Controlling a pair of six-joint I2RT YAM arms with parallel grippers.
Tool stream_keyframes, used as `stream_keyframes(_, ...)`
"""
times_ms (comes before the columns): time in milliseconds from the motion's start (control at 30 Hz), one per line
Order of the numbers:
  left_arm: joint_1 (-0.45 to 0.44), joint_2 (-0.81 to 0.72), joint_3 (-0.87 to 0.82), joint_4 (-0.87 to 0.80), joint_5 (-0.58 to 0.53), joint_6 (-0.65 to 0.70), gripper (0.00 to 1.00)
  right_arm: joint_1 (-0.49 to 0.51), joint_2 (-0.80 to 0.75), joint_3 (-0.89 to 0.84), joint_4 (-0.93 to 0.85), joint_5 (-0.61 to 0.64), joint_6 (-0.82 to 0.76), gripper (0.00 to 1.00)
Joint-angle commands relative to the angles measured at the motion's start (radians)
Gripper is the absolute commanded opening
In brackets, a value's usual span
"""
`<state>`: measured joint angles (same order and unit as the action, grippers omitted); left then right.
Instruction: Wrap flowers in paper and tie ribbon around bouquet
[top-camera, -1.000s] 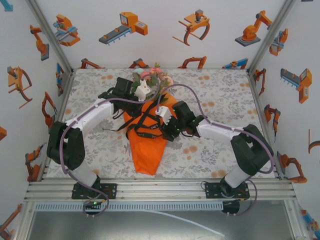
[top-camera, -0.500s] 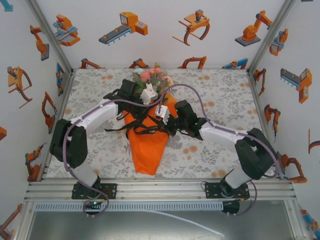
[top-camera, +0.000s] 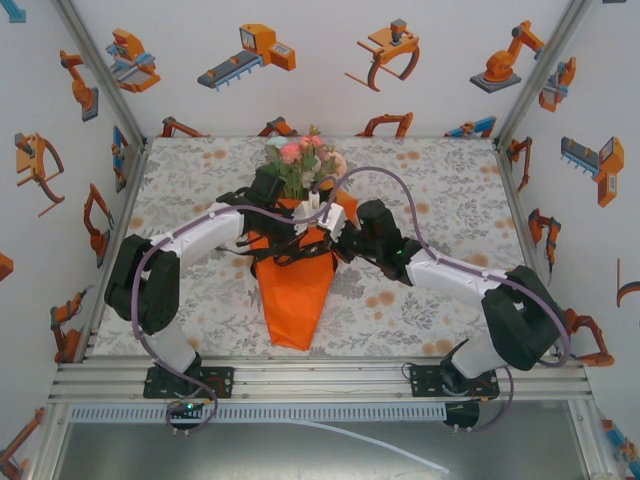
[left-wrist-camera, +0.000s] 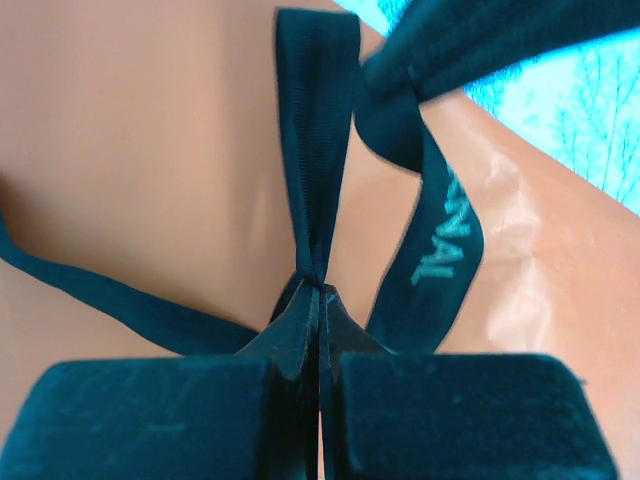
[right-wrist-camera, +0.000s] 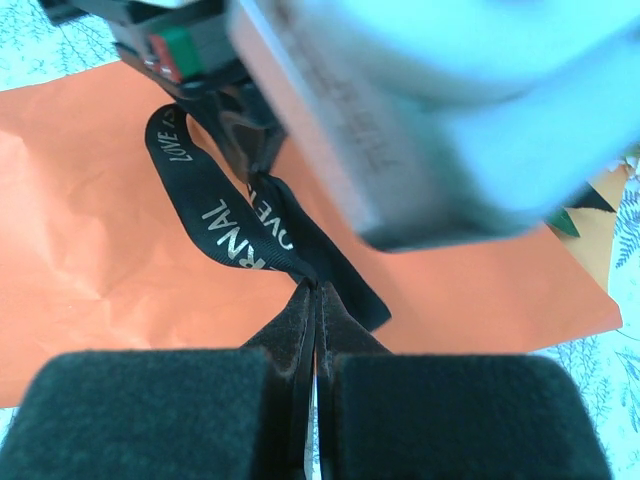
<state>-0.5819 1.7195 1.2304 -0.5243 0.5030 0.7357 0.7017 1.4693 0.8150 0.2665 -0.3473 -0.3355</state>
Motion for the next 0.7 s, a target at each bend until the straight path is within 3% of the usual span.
stream_keyframes(0,0.001,-0.019,0.039,-0.14,-0.057,0.114,0.01,-0.004,-0.042,-0.02,0.042,0.048,-0.013,0.0)
stream_keyframes(67,0.003,-0.03,0.049,-0.183,-0.032,0.138,0.01,-0.003,-0.04,-0.025,0.045,0.076,-0.01,0.0)
stream_keyframes(233,0.009,0.004,0.128,-0.336,0.155,0.167,0.0,-0.004,-0.003,-0.021,0.105,0.095,0.047,0.0)
stream_keyframes(367,0.007,0.052,0.144,-0.293,0.151,0.128,0.0,-0.002,0.041,-0.02,0.168,0.029,0.082,0.05)
stream_keyframes(567,0.013,0.046,0.142,-0.283,0.152,0.146,0.0,-0.006,0.076,-0.023,0.181,0.238,0.077,0.27)
stream_keyframes(667,0.017,0.048,0.137,-0.28,0.156,0.146,0.0,-0.016,0.109,-0.027,0.188,0.225,0.059,0.3)
